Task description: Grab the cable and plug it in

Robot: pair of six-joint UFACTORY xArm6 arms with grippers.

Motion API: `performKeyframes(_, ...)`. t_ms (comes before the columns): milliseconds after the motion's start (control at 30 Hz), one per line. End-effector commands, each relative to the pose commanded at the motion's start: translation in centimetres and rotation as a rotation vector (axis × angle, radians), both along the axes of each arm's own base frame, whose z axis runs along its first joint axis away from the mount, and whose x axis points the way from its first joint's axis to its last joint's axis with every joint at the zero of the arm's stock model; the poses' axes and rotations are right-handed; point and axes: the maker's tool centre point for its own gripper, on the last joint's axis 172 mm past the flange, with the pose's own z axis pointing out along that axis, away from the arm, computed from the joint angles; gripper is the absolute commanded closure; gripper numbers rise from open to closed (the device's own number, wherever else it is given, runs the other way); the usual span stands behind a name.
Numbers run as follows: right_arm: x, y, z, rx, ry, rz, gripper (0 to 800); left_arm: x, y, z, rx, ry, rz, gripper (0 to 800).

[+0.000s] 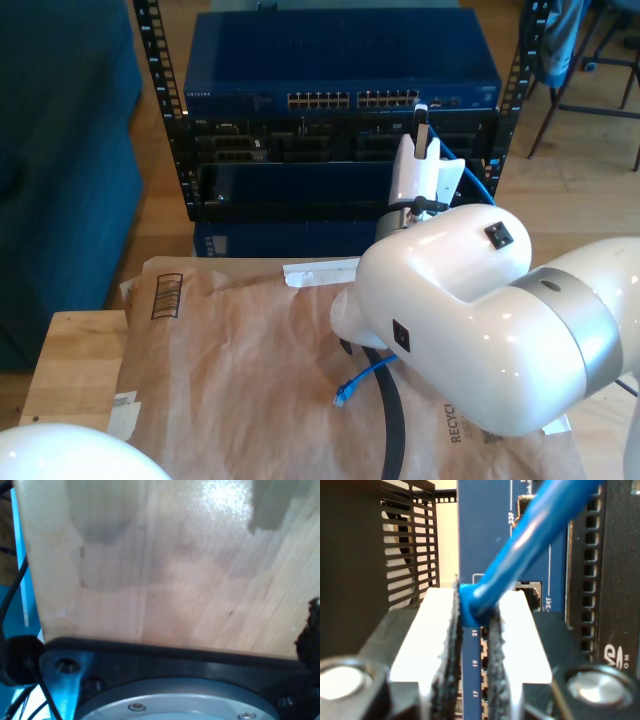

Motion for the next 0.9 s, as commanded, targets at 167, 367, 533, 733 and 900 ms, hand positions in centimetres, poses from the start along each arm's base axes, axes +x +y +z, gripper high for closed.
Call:
performKeyframes(167, 0.28, 0.24, 0.63, 0.009, -0.012, 0.003, 800, 0.0, 0.0, 0.0, 0.0, 0.0, 0.0, 0)
performKeyframes(367, 0.25, 0.38, 0.48, 0.01, -0.01, 0.006, 800, 0.0, 0.0, 0.0, 0.0, 0.0, 0.0, 0)
performKeyframes(533, 0.37, 0.33, 0.5, 0.01, -0.011, 0.005, 800, 0.0, 0.0, 0.0, 0.0, 0.0, 0.0, 0)
performKeyframes(733, 0.49, 0.49, 0.63, 0.013, -0.015, 0.007, 800, 0.0, 0.0, 0.0, 0.0, 0.0, 0.0, 0)
performKeyframes(900, 0.48, 0.49, 0.17, 0.01, -0.008, 0.007, 800, 0.0, 0.0, 0.0, 0.0, 0.0, 0.0, 0)
